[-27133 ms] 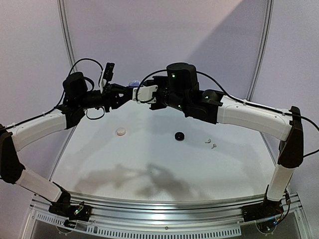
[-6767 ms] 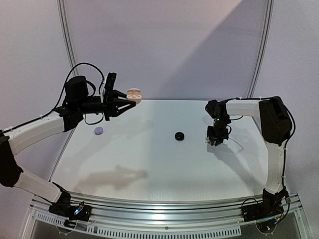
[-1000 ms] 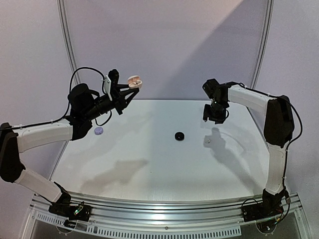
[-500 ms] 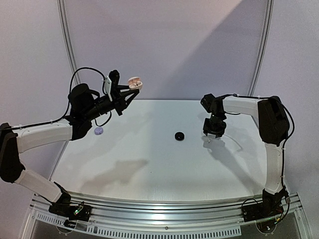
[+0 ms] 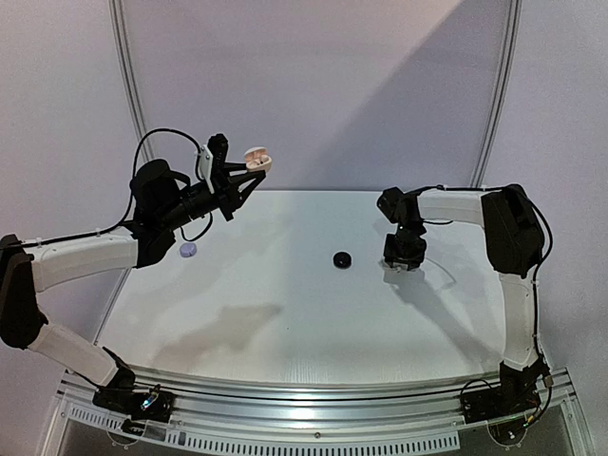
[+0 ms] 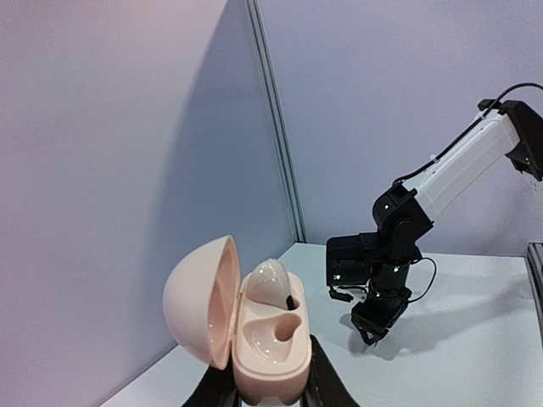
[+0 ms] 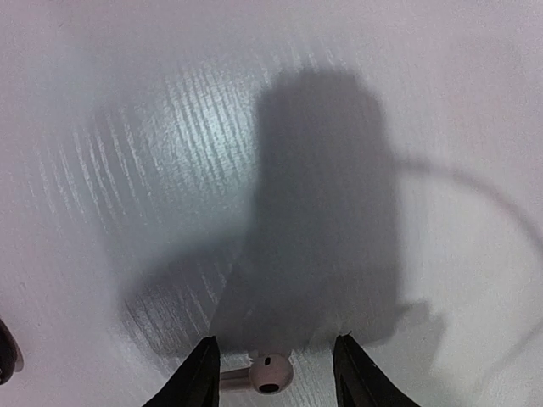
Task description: Insert the wireless bluetooth earbuds into the charging case
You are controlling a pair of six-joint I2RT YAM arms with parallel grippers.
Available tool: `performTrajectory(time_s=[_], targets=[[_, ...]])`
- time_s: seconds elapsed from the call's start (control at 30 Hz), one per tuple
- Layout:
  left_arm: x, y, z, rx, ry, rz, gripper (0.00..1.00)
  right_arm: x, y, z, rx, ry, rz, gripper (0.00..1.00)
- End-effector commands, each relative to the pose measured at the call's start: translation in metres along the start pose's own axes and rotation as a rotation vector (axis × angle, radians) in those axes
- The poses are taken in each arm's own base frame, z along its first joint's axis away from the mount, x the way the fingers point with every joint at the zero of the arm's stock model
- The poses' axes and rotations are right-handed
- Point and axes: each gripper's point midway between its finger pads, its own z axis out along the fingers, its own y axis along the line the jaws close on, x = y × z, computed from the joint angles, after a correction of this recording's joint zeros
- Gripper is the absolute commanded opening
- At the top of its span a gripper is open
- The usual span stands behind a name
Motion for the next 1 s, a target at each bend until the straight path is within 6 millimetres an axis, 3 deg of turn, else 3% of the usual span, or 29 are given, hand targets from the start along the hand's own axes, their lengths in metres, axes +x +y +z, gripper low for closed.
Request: performTrajectory(time_s=[0.0, 0.57, 0.97], targets=[[-0.003, 0.0, -0.003, 0.002, -0.003, 0.005, 0.0, 0.02, -0.006, 0.009, 0.057, 0.041, -0.083, 0.46], [0.001, 0.002, -0.004, -0.002, 0.004, 0.001, 0.0, 0.031, -0.027, 0.002, 0.137, 0.062, -0.157, 0.45], [0.002, 0.002, -0.004, -0.003, 0.007, 0.006, 0.0, 0.021, -0.012, -0.016, 0.052, 0.036, -0.237, 0.45]])
